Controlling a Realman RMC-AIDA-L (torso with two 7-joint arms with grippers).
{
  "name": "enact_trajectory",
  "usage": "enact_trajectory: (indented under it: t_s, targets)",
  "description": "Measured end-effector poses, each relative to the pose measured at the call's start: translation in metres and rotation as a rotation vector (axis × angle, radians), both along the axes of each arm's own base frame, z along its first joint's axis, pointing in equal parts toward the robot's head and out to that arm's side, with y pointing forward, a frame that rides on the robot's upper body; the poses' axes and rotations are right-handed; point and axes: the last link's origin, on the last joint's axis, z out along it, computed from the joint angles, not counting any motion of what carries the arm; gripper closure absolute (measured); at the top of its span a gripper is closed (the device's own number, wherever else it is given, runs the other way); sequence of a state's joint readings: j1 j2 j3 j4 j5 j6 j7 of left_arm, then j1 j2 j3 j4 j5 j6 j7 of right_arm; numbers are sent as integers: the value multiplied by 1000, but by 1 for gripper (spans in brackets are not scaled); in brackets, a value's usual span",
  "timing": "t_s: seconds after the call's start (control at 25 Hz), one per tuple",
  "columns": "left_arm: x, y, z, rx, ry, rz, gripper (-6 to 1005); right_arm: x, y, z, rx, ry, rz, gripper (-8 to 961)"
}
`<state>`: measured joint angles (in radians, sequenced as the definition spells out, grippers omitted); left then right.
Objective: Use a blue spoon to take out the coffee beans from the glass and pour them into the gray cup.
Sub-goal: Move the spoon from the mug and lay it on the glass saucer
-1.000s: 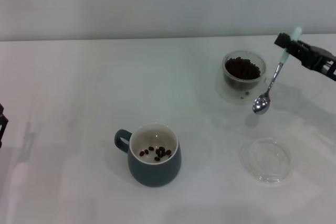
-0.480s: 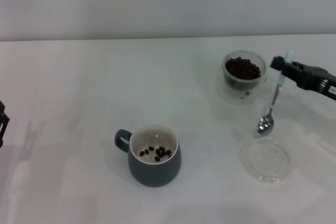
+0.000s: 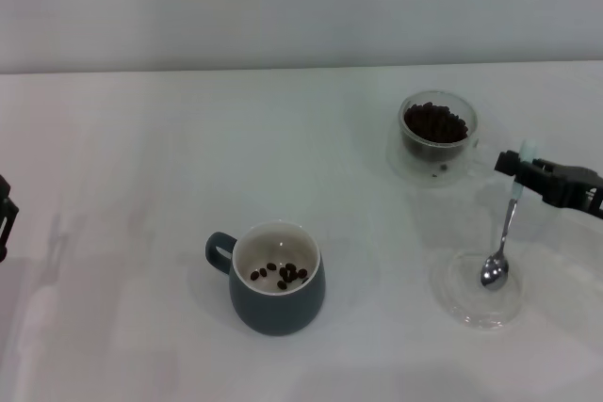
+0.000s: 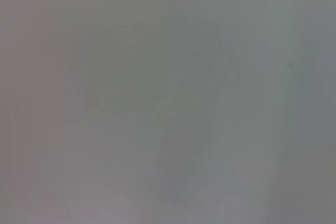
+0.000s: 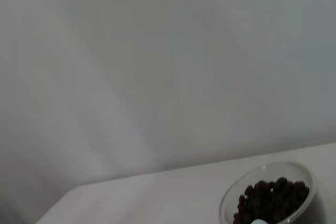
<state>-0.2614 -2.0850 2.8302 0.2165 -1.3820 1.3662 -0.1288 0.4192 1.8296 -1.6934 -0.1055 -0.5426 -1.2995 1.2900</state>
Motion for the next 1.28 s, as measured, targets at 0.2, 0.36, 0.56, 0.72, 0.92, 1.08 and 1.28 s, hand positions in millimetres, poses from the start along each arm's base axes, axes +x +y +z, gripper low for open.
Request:
enact_trajectory:
  t_s: [0.2, 0.36, 0.56, 0.72, 0.92, 1.08, 1.28]
  targets:
    - [2, 0, -1, -1, -7, -3, 257, -2, -6, -11, -32, 1, 3, 805]
    - [3, 2, -3, -6, -13, -5, 259, -4, -9, -21, -57, 5, 7, 805]
    - [5, 2, -5, -9, -21, -7, 259, -6, -10, -26, -71, 4, 9, 805]
    - [5, 2, -5, -9, -23, -7, 258, -5, -10, -29, -78, -8, 3, 805]
    - [5, 1, -5, -7, -23, -8, 258, -5, -8, -34, -90, -29, -6, 783]
    - [5, 2, -4, -6, -23, -9, 258, -6, -7, -36, -95, -36, -1, 740]
    - [5, 2, -4, -5, -23, -9, 257, -6, -5, -35, -83, -48, 7, 686]
